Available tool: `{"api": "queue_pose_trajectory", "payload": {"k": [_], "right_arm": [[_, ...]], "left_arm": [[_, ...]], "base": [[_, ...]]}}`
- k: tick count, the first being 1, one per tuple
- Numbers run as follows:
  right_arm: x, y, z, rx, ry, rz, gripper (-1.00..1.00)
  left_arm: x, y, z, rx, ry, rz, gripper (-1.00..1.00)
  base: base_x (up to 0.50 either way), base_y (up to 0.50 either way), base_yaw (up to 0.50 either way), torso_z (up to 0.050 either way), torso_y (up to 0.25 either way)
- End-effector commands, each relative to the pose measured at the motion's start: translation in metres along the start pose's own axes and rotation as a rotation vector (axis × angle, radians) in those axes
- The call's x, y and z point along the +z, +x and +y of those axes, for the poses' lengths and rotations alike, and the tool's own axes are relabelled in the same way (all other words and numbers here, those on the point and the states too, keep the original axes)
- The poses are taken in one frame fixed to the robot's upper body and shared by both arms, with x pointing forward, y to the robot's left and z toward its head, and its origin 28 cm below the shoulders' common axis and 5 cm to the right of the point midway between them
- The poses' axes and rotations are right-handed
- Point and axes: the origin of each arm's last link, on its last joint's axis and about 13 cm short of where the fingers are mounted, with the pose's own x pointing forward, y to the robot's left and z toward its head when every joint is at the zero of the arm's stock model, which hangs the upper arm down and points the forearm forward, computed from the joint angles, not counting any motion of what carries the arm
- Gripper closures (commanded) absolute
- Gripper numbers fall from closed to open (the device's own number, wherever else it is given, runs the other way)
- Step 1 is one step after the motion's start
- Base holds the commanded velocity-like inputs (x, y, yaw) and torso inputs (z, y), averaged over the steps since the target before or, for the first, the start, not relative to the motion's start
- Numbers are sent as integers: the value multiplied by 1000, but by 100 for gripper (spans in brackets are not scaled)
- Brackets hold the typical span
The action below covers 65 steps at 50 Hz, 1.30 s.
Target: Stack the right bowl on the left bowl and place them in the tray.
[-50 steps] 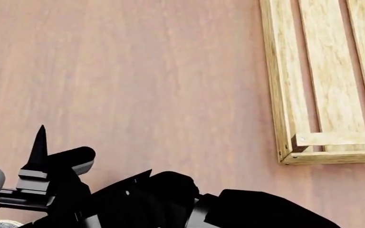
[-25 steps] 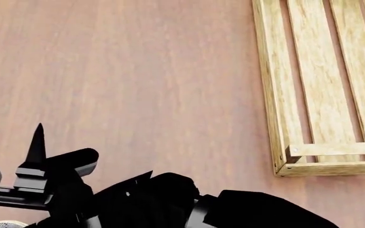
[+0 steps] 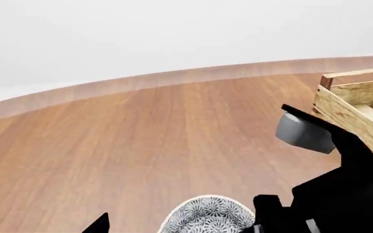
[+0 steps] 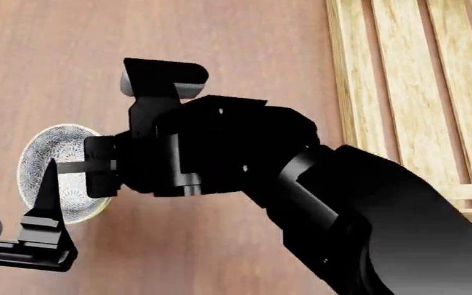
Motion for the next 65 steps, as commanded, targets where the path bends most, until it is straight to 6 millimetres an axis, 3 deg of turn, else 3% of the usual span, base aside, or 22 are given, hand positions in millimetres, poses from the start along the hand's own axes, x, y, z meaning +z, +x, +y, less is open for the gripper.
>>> {"api": "queue_pose_trajectory", "payload": {"k": [1,17,25,37,49,65], "right_arm": [[57,-40,5,4,78,-158,100],[108,-104,-10,-142,249,-350,100],[118,-126,-24,-202,351,-424,100],[132,-176,-51,-267,546,-587,100],[124,-190,-88,-329,745,-650,100],[113,-196,-120,-347,901,-698,100]], "left_arm": [[1,4,2,9,-13,-14,-100],[0,4,1,3,-17,-14,-100],[-1,4,-1,-3,-19,-10,-100],[-3,4,-2,-11,-16,-3,-100],[-5,4,-3,-17,-14,9,-100],[-6,3,-3,-20,-15,11,-100]], "base": [[0,0,0,0,0],[0,0,0,0,0],[0,0,0,0,2],[0,0,0,0,0],[0,0,0,0,1],[0,0,0,0,1]]}}
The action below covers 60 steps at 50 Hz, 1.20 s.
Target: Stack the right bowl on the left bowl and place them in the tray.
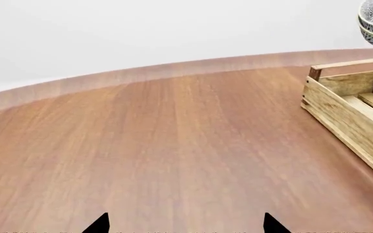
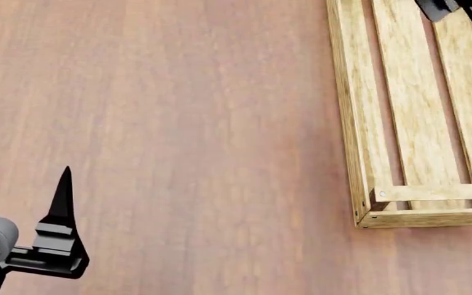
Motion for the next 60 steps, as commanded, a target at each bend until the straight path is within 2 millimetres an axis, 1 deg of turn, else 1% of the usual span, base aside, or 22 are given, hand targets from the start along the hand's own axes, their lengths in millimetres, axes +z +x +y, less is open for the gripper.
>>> {"api": "queue_pose_trajectory", "payload": {"k": [1,8,16,22,30,38,45,48,60], "right_arm": [[9,4,-12,34,165,-10,100],[12,10,-26,-12,232,-22,100],[17,11,-33,-44,304,-28,100],[12,20,-44,-98,327,-11,100],[13,23,-49,-133,399,-16,100],[17,25,-55,-119,556,24,100],[19,26,-57,-98,630,33,100],[21,27,-60,-116,659,17,100],[16,28,-56,-134,618,16,100]], "left_arm": [[-1,3,2,12,-14,-9,-100],[-1,2,3,16,-16,-8,-100],[-1,2,3,14,-16,-7,-100],[-1,2,2,12,-16,-8,-100],[0,2,2,10,-14,-9,-100],[-1,2,3,8,-15,-7,-100],[-1,2,2,3,-15,-6,-100],[-1,1,3,4,-15,-6,-100],[-3,0,3,2,-28,1,-100]], "base": [[0,0,0,0,0],[0,0,0,0,0],[0,0,0,2,1],[0,0,0,0,2],[0,0,0,0,0],[0,0,0,0,1],[0,0,0,0,0],[0,0,0,0,3],[0,0,0,1,1]]}}
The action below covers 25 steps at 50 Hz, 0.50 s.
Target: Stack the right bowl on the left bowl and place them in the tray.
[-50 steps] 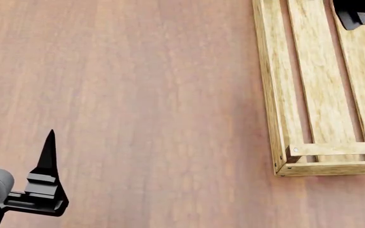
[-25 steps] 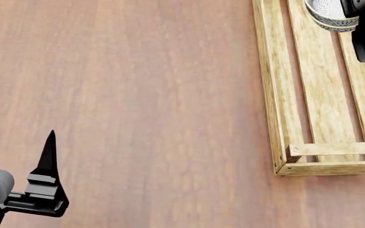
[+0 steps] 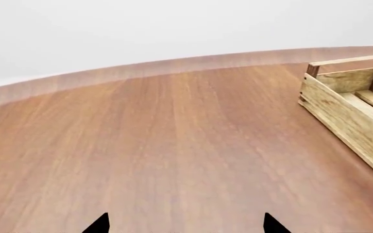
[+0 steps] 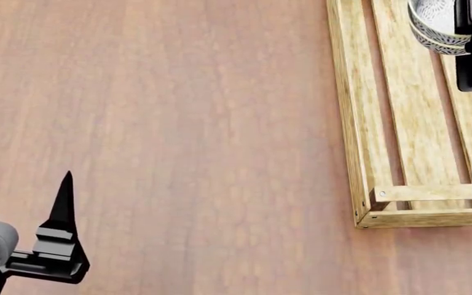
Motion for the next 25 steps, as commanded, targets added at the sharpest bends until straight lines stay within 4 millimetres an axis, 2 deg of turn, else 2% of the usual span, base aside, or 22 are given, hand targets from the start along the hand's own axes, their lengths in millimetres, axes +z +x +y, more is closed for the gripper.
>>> {"api": "queue_pose_trajectory", "payload": {"k": [1,7,15,25], "right_arm": [[-8,-1,7,56,22,23,100],[-11,1,5,47,8,32,100],[-14,3,4,43,1,47,100],[-20,3,4,50,-22,71,100]], "left_arm": [[-1,2,2,10,-21,-9,-100],[-1,3,2,28,5,-11,-100],[0,4,1,23,15,-12,-100],[1,1,1,-6,-5,-30,-100]], "base": [[0,0,0,0,0],[0,0,0,0,-16],[0,0,0,12,-242],[0,0,0,3,-25]]}}
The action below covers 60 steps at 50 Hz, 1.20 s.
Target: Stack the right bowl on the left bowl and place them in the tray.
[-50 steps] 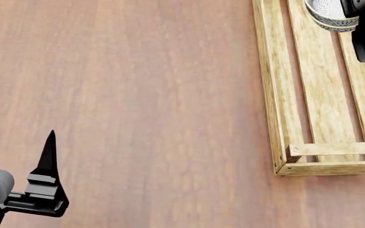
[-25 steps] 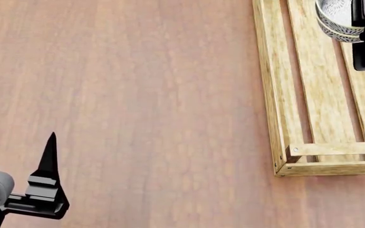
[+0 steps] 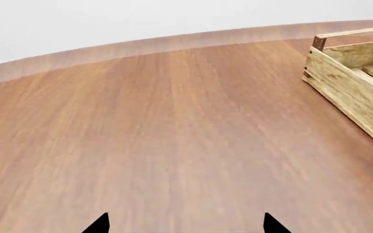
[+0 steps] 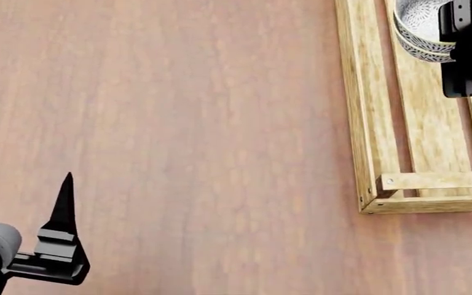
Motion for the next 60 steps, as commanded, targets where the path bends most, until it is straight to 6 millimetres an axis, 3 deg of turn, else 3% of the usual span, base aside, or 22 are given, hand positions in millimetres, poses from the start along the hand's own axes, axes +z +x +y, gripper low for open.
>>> {"api": "queue_pose_trajectory", "payload": {"k": [1,30,50,51,60], "right_arm": [[-11,-3,8,72,-13,43,100],[-13,-4,9,75,-30,36,100],[-19,10,-3,-23,-67,19,100],[-19,10,-3,-25,-62,23,-100],[-19,8,-1,-30,-78,9,-100]], "left_arm": [[1,2,1,-9,-20,-29,-100],[1,0,1,1,-18,-48,-100],[2,-2,3,5,-32,-60,-100],[2,-2,3,6,-32,-60,-100],[2,-2,3,7,-34,-63,-100]], "base": [[0,0,0,0,0],[0,0,0,2,-44],[0,0,0,0,0],[0,0,0,0,0],[0,0,0,0,0]]}}
